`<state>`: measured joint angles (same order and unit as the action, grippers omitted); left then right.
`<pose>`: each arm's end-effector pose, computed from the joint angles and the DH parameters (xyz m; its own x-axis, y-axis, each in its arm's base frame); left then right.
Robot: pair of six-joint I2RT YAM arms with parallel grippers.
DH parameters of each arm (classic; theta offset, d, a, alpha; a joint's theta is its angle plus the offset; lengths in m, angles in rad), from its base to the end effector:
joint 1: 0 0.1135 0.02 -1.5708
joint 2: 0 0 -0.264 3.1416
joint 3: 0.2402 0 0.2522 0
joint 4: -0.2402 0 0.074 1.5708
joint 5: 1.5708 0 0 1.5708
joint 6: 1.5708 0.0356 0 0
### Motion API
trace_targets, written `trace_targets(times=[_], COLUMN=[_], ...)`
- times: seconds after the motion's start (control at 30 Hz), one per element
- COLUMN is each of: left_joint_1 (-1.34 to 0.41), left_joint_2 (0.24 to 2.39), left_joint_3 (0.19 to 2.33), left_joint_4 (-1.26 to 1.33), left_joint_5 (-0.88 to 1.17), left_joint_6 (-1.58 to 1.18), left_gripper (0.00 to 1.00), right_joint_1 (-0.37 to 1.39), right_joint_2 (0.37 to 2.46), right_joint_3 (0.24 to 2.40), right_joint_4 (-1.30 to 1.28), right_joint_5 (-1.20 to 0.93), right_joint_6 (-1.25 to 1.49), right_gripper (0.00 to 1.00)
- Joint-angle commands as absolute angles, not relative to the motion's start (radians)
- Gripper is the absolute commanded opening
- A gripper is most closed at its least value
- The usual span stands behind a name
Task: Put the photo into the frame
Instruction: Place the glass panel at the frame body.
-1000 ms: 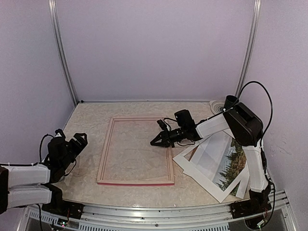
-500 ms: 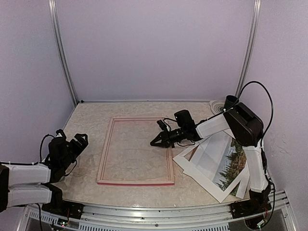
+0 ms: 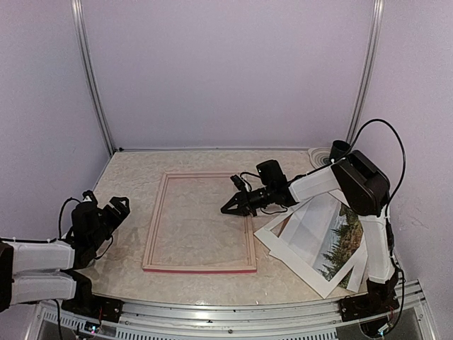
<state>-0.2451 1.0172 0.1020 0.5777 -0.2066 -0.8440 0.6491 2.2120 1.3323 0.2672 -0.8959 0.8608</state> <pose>0.1772 -0.0368 0.1444 -0.2506 -0.6913 -0.6778 -0.2070 0.7222 -0.6600 0.3489 0.2996 0.1192 -0.9709 -0.1419 -0.1929 -0.2306 0.3363 0.9131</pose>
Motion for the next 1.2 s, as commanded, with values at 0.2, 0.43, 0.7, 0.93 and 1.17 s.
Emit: trace_targets(times=[0.2,0.43,0.7,0.93,1.17], left_joint_1=[-0.254,-0.255,-0.256,-0.255,-0.256], left_joint_2=[1.028,1.028,1.026,1.028,1.024], left_joint_3=[0.130,0.131,0.132,0.133,0.132], left_joint_4=[0.601,0.601,0.599,0.598,0.596], left_joint_5=[-0.208,-0.208,-0.207,-0.207,-0.208], left_joint_6=[-0.828,-0.829,-0.828,-0.828,-0.828], left_gripper=[0.99,0.99,0.99,0.99,0.99], right_joint_1=[0.667,0.667,0.667,0.667,0.666], right_joint_2=[2.143,2.132,2.141,2.137,2.127], right_joint_3=[1.295,1.287,1.283,1.277,1.270], right_joint_4=[0.261,0.263,0.267,0.262,0.256], right_joint_5=[-0.880,-0.874,-0.876,-0.872,-0.867], right_joint_6=[0.851,0.850,0.848,0.842,0.839], right_gripper=[0.02,0.02,0.02,0.01,0.01])
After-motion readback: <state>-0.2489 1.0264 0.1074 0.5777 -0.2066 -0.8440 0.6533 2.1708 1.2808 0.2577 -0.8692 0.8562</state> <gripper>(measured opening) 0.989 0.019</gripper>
